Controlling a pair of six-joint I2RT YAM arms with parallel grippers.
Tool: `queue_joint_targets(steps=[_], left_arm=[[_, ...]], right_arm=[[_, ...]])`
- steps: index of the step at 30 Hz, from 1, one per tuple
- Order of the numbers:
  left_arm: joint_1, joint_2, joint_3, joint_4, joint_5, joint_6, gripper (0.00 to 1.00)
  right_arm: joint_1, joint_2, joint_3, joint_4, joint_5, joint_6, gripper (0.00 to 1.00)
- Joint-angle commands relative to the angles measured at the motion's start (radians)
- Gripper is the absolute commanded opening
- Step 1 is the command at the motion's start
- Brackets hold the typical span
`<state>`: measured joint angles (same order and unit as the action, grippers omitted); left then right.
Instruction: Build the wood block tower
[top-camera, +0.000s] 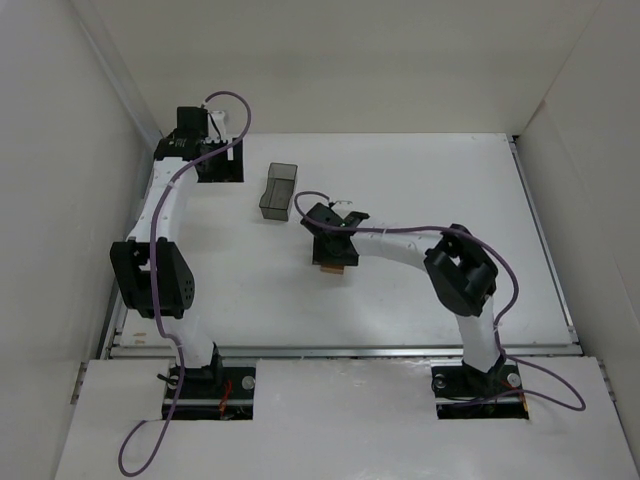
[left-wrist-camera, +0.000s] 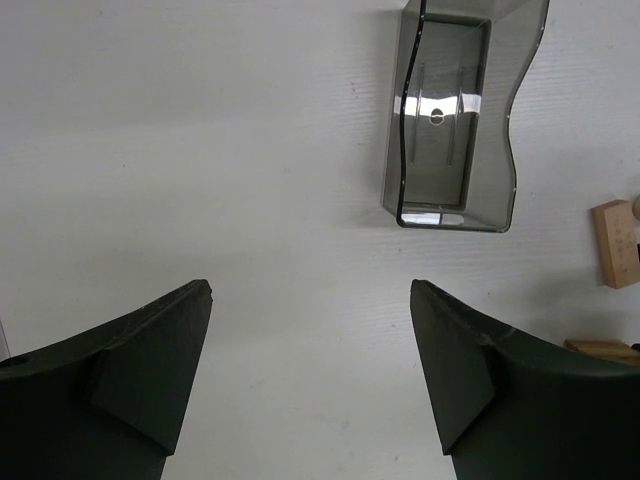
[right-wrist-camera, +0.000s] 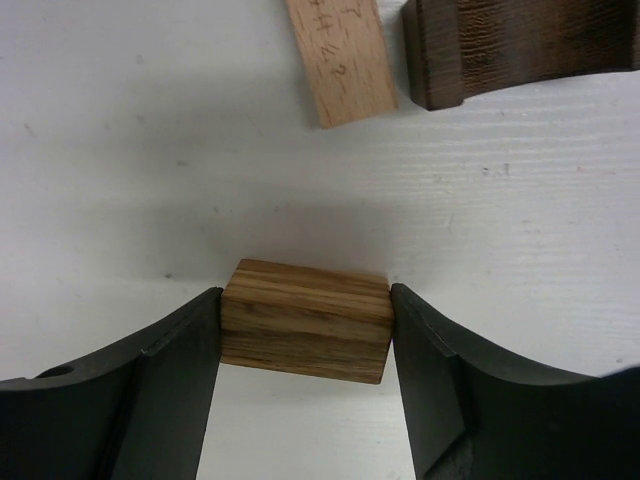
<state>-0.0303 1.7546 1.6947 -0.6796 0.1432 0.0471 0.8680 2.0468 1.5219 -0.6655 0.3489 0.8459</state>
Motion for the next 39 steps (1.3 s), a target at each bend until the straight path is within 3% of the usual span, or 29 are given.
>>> queue_joint_targets(steps=[1, 9, 17, 25, 26, 30, 39], left_arm=[[0.007, -0.024, 0.037, -0.015, 0.009, 0.004, 0.78], [0.007, -0.024, 0.059, -0.024, -0.014, 0.004, 0.78], [0.007, -0.024, 0.059, -0.024, -0.024, 0.004, 0.78], [0.007, -0.015, 0.059, -0.024, -0.024, 0.004, 0.78], [0.007, -0.015, 0.059, -0.024, -0.024, 0.004, 0.78], [0.007, -0.006, 0.068, -0.034, -0.024, 0.004, 0.79], [0.007, -0.006, 0.048, -0.024, -0.033, 0.013, 0.79]], right_arm=[[-0.017, -0.050, -0.046, 0.055, -0.013, -0.071, 0.45], [-0.087, -0.116, -0.157, 0.136, -0.001, -0.185, 0.43], [-0.096, -0.097, -0.157, 0.158, -0.043, -0.196, 0.67], [-0.096, -0.106, -0.177, 0.181, -0.091, -0.248, 0.71], [-0.096, -0.106, -0.177, 0.181, -0.102, -0.248, 0.80], [-0.096, -0.115, -0.177, 0.181, -0.099, -0.211, 0.94], [-0.096, -0.299, -0.143, 0.113, -0.028, -0.245, 0.94]])
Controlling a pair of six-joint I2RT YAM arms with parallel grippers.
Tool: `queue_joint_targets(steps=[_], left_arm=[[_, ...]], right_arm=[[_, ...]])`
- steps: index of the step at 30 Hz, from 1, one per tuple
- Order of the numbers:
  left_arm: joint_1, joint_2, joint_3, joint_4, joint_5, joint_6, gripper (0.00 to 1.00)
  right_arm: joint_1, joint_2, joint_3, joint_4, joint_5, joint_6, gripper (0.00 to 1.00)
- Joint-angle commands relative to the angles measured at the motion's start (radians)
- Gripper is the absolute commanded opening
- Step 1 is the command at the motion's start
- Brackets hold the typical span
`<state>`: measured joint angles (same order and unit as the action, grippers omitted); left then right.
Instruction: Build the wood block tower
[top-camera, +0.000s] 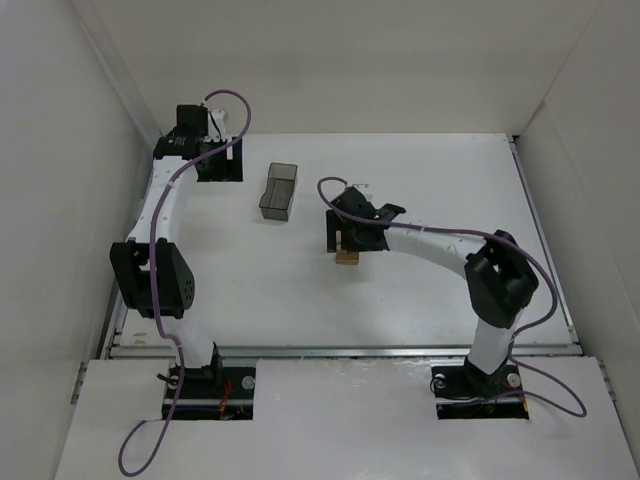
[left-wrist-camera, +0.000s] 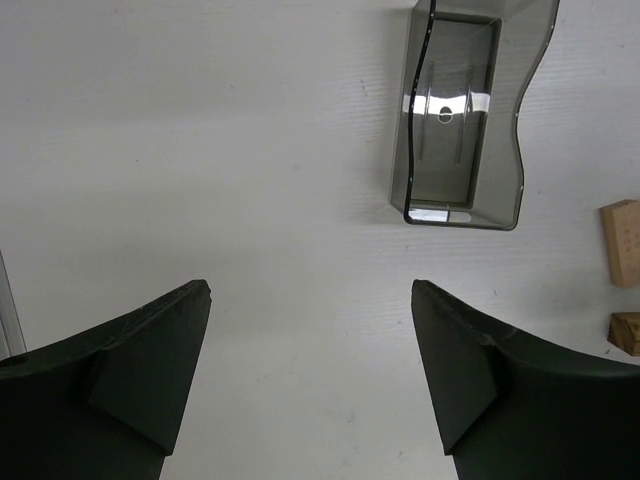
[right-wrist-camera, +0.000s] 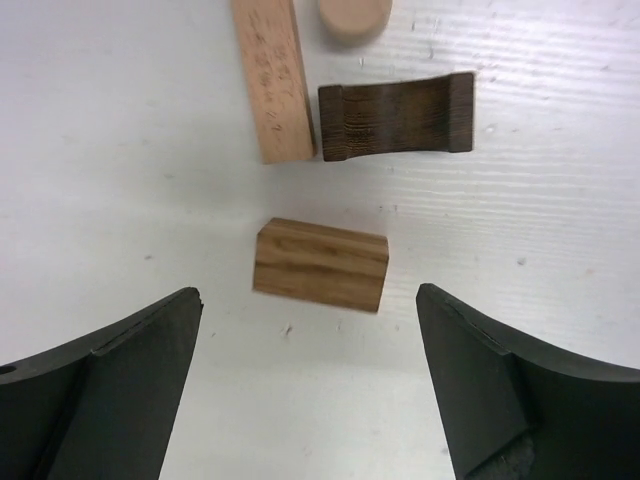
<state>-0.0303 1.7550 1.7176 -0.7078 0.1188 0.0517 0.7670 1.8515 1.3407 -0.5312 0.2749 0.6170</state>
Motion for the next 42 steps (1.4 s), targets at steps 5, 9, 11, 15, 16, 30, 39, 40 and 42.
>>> queue_joint_targets(steps=[5, 9, 11, 15, 16, 30, 39, 40, 42], left_arm=[[0.007, 0.006, 0.045, 0.004, -0.027, 0.008, 0.79], [0.007, 0.015, 0.045, -0.005, -0.027, 0.008, 0.79], [0.007, 0.015, 0.045, -0.005, -0.036, 0.008, 0.79], [0.007, 0.005, 0.045, -0.005, -0.045, 0.008, 0.79], [0.007, 0.004, 0.045, -0.005, -0.045, 0.017, 0.79], [0.007, 0.014, 0.054, -0.015, -0.054, 0.017, 0.79], [0.007, 0.014, 0.063, -0.015, -0.064, 0.017, 0.79], [0.007, 0.014, 0.063, -0.015, -0.064, 0.017, 0.79], [0.007, 0.014, 0.063, -0.015, -0.064, 0.017, 0.79]], right_arm=[[-0.072, -0.086, 0.138, -0.125, 0.078, -0.039, 0.88], [-0.176, -0.028, 0.186, -0.139, -0.017, -0.097, 0.71], [-0.199, -0.003, 0.186, -0.130, -0.045, -0.138, 0.67], [-0.218, 0.061, 0.198, -0.130, -0.066, -0.198, 0.61], [-0.228, 0.072, 0.198, -0.100, -0.097, -0.218, 0.59], [-0.258, 0.153, 0.189, -0.027, -0.172, -0.261, 0.52], [-0.267, 0.206, 0.230, -0.016, -0.210, -0.280, 0.28], [-0.267, 0.206, 0.230, -0.006, -0.221, -0.292, 0.26], [-0.267, 0.206, 0.219, 0.005, -0.221, -0.302, 0.23]])
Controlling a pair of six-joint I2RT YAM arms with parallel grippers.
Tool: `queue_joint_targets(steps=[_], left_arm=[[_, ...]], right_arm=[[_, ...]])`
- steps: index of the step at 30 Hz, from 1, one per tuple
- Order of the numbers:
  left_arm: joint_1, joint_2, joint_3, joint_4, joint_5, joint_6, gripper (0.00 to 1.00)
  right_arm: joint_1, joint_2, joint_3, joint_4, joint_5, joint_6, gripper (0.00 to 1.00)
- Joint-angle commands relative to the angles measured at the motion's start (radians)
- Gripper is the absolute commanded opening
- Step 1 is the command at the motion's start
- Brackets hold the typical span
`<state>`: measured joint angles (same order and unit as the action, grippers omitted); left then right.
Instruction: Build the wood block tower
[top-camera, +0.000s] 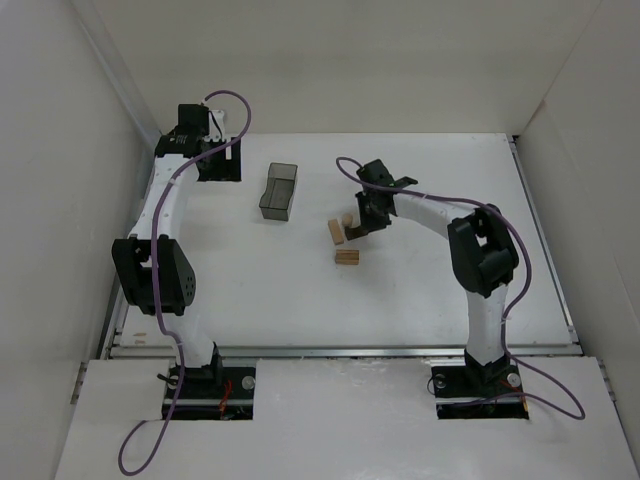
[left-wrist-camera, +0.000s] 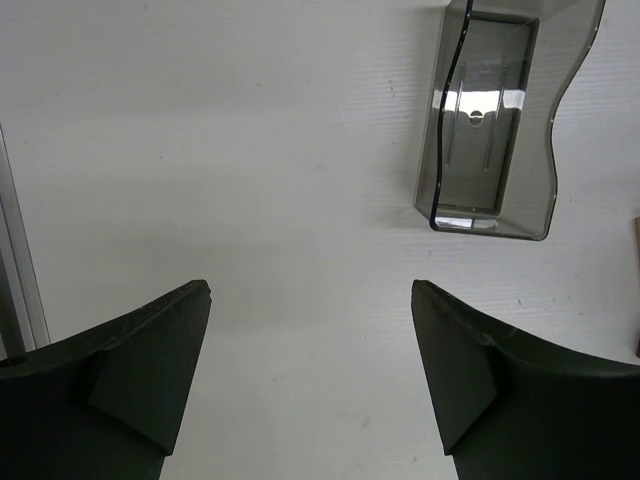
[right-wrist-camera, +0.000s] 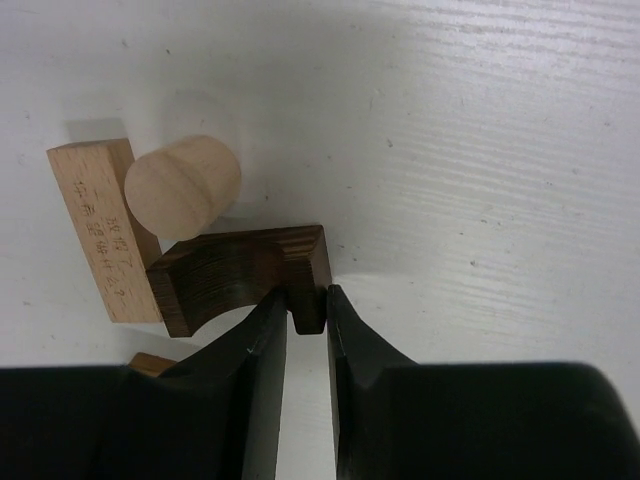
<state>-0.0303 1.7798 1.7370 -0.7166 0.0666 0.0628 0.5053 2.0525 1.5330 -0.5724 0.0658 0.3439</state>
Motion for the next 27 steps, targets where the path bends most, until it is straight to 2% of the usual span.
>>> queue_joint_targets(steps=[1, 3, 4, 8, 12, 15, 18, 19, 20, 22, 23, 24, 27], left_arm=[[0.007, -0.011, 0.044, -0.006, -0.011, 0.006, 0.79], [0.007, -0.011, 0.044, -0.006, -0.011, 0.006, 0.79], [0.007, -0.002, 0.044, -0.006, -0.011, 0.006, 0.79], [0.007, -0.002, 0.053, -0.006, 0.015, 0.025, 0.78], [-0.014, -0.002, 0.084, -0.006, 0.117, 0.092, 0.77], [-0.039, 0.009, 0.147, -0.030, 0.257, 0.172, 0.77], [-0.057, 0.009, 0.216, -0.062, 0.464, 0.264, 0.77], [-0.072, 0.009, 0.232, -0.078, 0.567, 0.364, 0.77], [-0.085, 0.009, 0.252, -0.101, 0.616, 0.435, 0.77], [-0.124, 0.000, 0.305, -0.211, 0.692, 0.611, 0.77], [-0.135, 0.000, 0.323, -0.255, 0.747, 0.791, 0.77], [-0.144, 0.000, 0.353, -0.341, 0.774, 0.874, 0.77], [-0.154, 0.000, 0.377, -0.408, 0.895, 1.028, 0.79]], right_arm=[[-0.005, -0.005, 0.018, 0.046, -0.012, -0.040, 0.16], [-0.005, -0.005, 0.018, 0.046, -0.012, -0.074, 0.03], [-0.005, -0.005, 0.009, 0.046, -0.012, -0.083, 0.00], [-0.005, -0.060, -0.016, 0.055, 0.037, -0.126, 0.00], [-0.005, -0.168, -0.049, 0.115, 0.111, -0.192, 0.00], [-0.005, -0.303, -0.111, 0.238, 0.123, -0.264, 0.00], [-0.005, -0.463, -0.233, 0.440, 0.065, -0.391, 0.00], [-0.005, -0.501, -0.267, 0.492, -0.014, -0.480, 0.00], [-0.005, -0.537, -0.296, 0.576, -0.056, -0.527, 0.00], [-0.005, -0.613, -0.352, 0.629, -0.133, -0.615, 0.00], [-0.005, -0.630, -0.352, 0.641, -0.203, -0.693, 0.00], [-0.005, -0.643, -0.362, 0.641, -0.239, -0.727, 0.00], [-0.005, -0.667, -0.363, 0.609, -0.381, -0.882, 0.00]])
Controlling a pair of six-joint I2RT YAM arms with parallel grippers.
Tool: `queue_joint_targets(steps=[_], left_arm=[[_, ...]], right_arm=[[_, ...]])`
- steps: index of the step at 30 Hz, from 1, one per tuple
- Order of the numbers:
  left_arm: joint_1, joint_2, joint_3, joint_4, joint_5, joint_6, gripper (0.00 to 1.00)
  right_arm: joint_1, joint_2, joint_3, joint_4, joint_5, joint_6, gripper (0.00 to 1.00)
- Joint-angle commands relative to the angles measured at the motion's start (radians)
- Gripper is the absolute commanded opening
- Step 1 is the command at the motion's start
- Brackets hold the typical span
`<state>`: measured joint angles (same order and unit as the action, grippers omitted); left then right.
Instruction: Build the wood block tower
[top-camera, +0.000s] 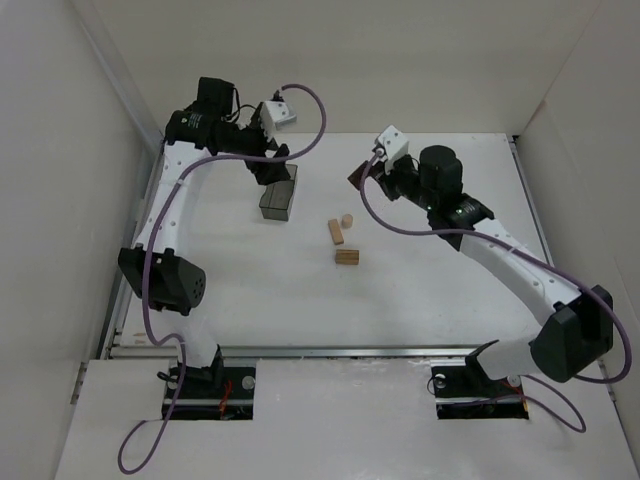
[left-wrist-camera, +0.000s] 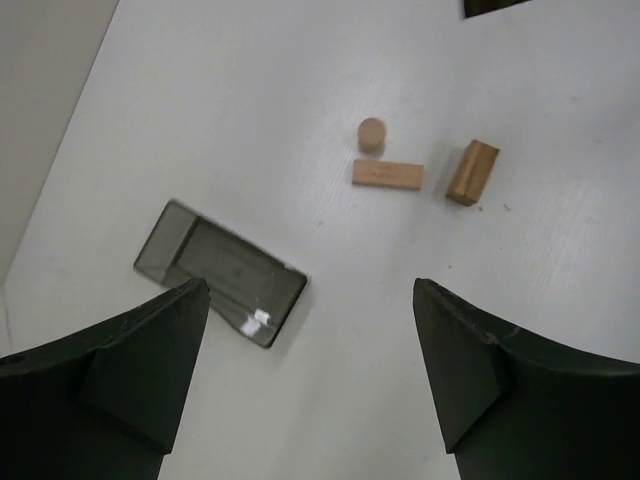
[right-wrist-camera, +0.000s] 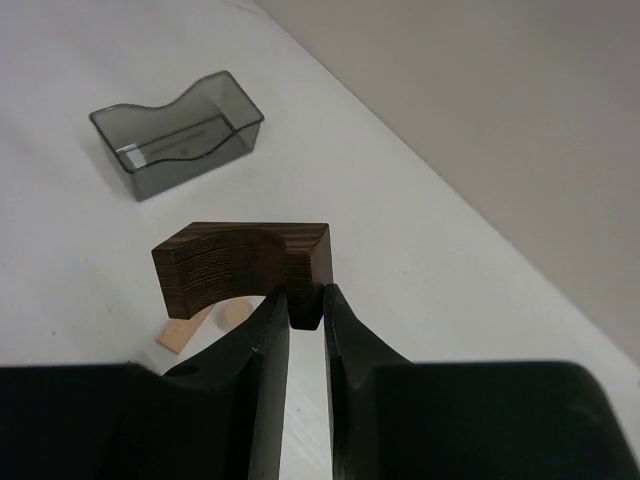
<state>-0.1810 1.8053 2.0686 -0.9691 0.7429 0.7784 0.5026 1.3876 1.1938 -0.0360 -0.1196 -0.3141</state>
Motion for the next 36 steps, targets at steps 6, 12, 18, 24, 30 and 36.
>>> queue_joint_targets(steps=[6, 12, 18, 24, 30, 36], left_arm=[[-0.089, -0.006, 0.045, -0.155, 0.374, 0.403, 0.81], [-0.185, 0.014, 0.036, -0.155, 0.430, 0.346, 0.76], [-0.238, 0.055, 0.047, -0.084, 0.441, 0.196, 0.70], [-0.249, 0.077, 0.047, -0.028, 0.466, 0.090, 0.63], [-0.270, 0.110, 0.038, -0.097, 0.466, 0.151, 0.55], [-0.281, 0.131, 0.013, -0.161, 0.457, 0.191, 0.51]], right_arm=[[0.007, -0.038, -0.014, 0.012, -0.374, -0.469, 0.02], [0.027, -0.137, -0.083, -0.003, -0.537, -0.736, 0.00], [0.036, -0.147, -0.094, -0.024, -0.568, -0.772, 0.00], [0.056, -0.127, -0.085, -0.044, -0.606, -0.809, 0.00], [0.074, -0.116, -0.085, -0.044, -0.606, -0.818, 0.00], [0.094, -0.107, -0.085, -0.044, -0.597, -0.818, 0.00]])
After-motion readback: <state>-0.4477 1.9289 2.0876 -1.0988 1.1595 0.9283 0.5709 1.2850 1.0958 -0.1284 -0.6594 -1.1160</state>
